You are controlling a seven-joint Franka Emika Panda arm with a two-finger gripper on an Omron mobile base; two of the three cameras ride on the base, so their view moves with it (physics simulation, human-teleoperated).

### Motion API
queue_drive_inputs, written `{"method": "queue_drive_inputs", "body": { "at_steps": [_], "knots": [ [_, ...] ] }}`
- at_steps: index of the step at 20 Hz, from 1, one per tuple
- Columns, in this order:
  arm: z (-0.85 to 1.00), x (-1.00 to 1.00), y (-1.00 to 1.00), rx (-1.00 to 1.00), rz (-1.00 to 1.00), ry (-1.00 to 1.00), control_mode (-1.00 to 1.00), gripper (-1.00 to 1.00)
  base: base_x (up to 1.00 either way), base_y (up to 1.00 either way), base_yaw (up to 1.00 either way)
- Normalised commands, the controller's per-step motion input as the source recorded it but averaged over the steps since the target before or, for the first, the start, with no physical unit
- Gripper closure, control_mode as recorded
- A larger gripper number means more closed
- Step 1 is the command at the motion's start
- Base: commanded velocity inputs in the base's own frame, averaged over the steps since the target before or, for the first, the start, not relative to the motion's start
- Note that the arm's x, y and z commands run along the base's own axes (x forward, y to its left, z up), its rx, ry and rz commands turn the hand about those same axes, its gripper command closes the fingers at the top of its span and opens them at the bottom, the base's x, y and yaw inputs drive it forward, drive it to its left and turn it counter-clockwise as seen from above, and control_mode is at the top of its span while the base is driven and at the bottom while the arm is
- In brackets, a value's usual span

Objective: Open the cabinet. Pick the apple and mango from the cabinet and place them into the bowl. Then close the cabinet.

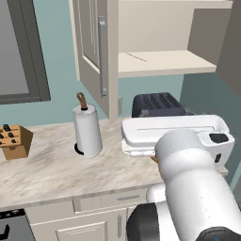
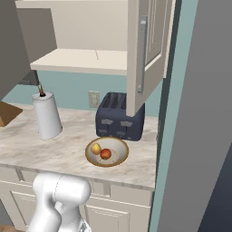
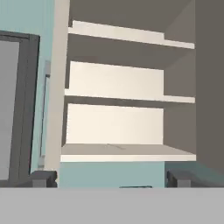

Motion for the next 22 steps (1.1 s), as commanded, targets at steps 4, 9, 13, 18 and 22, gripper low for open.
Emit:
{"method": "queue_drive_inputs", "body": {
  "at_steps": [4, 9, 13, 18, 22],
  "knots": [
    [-0.03, 0.16, 0.62, 0.12, -0.21, -0.37, -1.0, -1.0, 0.0, 0.0, 0.0],
    [-0.06, 0.49, 0.45, 0.04, -0.22, -0.22, -1.0, -1.0, 0.0, 0.0, 0.0],
    [-0.19, 0.98, 0.22, 0.0, -0.14, 0.0, -1.0, -1.0, 0.0, 0.0, 0.0],
    [-0.22, 1.0, 0.3, 0.0, -0.16, 0.01, -1.0, -1.0, 0.0, 0.0, 0.0],
    [-0.03, 0.81, -0.09, 0.01, -0.07, 0.07, -1.0, -1.0, 0.0, 0.0, 0.0]
  ]
}}
